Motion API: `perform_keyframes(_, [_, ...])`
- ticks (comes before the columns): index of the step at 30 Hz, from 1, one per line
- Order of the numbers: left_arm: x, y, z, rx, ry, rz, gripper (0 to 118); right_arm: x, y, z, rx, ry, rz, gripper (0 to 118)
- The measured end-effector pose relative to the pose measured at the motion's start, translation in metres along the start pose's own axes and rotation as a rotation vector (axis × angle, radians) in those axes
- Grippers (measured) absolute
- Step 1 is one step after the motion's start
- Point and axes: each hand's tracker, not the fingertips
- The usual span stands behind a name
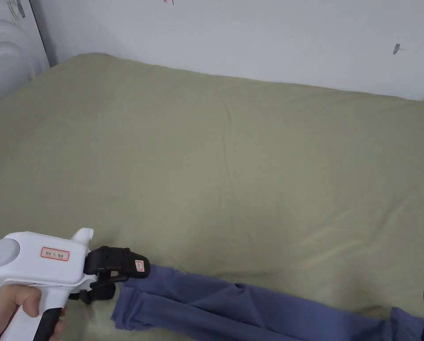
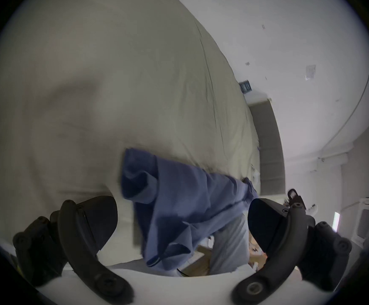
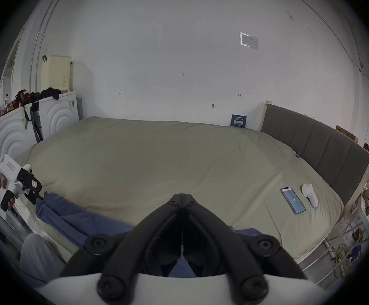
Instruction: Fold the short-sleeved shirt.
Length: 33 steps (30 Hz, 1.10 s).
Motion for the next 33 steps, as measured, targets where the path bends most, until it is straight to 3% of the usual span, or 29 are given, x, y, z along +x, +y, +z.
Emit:
perform_keyframes(1, [-0.030, -0.023, -0.026, -0.019, -0.038, 0.007, 118, 0.000, 0.000, 0.000, -0.005, 0.000, 0.006, 2])
perform_keyframes(4, [-0.034, -0.014, -0.034, -0.039, -0.172, 0.025, 118, -0.002, -0.002, 0.000, -0.012, 0.002, 0.005, 2])
perform_keyframes(7, [-0.023, -0.029, -0.056, -0.056, -0.157, 0.028, 117, -0.004, -0.004, 0.001, -0.021, 0.008, 0.009, 2])
perform_keyframes(9, [-0.016, -0.035, -0.054, -0.038, -0.132, 0.008, 105, -0.005, -0.005, 0.003, -0.026, 0.013, 0.016, 2])
perform_keyframes(10, [-0.014, -0.036, -0.051, -0.012, -0.102, 0.006, 72, -0.005, -0.006, 0.004, -0.025, 0.015, 0.015, 2])
perform_keyframes(11, [-0.015, -0.035, -0.051, 0.000, -0.034, 0.006, 7, -0.005, -0.006, 0.005, -0.025, 0.015, 0.011, 2])
perform_keyframes(12, [-0.019, -0.035, -0.055, 0.008, 0.048, -0.021, 7, -0.004, -0.006, 0.005, -0.025, 0.020, 0.008, 2])
perform_keyframes(15, [-0.029, -0.034, -0.053, -0.055, -0.060, -0.025, 7, 0.000, -0.005, 0.008, -0.021, 0.021, 0.006, 2])
perform_keyframes(18, [-0.025, -0.043, -0.040, 0.029, -0.051, 0.063, 7, 0.007, -0.005, 0.015, -0.009, 0.019, 0.001, 2])
perform_keyframes(23, [-0.018, -0.053, -0.011, 0.049, -0.003, 0.028, 7, 0.021, -0.005, 0.019, 0.001, -0.003, -0.023, 2])
perform_keyframes(29, [0.002, -0.056, 0.039, 0.175, 0.146, 0.052, 7, 0.030, -0.005, 0.022, 0.010, -0.002, -0.049, 2])
perform_keyframes(33, [0.068, -0.065, 0.027, 0.133, 0.224, -0.109, 7, 0.034, -0.007, 0.024, 0.013, 0.005, -0.054, 2])
